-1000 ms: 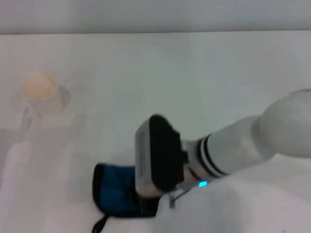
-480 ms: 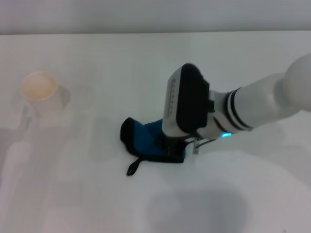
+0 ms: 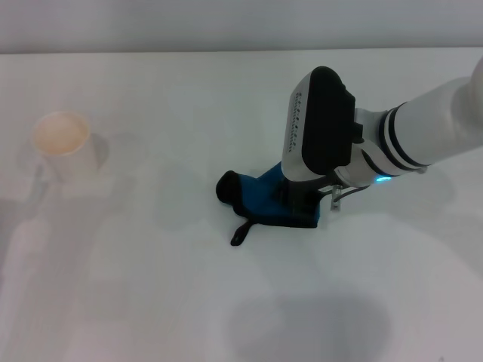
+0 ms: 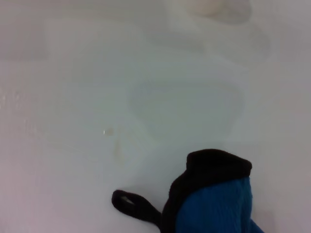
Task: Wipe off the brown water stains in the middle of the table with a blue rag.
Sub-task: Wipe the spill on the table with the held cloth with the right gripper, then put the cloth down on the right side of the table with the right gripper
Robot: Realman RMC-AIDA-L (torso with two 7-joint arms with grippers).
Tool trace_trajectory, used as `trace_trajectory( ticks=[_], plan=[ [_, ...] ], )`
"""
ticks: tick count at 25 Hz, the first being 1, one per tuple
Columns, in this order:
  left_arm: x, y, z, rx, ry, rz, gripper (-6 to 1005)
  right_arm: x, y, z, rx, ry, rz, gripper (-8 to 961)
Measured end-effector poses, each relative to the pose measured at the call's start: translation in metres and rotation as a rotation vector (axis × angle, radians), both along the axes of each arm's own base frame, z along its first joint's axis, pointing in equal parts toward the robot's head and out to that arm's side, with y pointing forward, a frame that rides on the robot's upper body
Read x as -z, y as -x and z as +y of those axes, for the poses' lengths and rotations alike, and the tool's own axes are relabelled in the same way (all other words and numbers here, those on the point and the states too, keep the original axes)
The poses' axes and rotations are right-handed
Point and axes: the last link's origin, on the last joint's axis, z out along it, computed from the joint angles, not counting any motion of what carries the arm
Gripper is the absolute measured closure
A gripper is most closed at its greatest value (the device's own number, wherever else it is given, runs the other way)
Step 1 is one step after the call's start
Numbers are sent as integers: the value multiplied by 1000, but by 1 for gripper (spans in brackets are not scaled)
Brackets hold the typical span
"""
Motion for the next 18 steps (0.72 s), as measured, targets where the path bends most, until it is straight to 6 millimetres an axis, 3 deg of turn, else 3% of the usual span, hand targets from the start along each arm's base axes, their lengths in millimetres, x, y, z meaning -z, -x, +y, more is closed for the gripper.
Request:
trace_trajectory(
  ticks=[18],
  plan=[
    [-2,0,1,5,-5,7,106,-39,-21,7,89,6,-139,892]
  ],
)
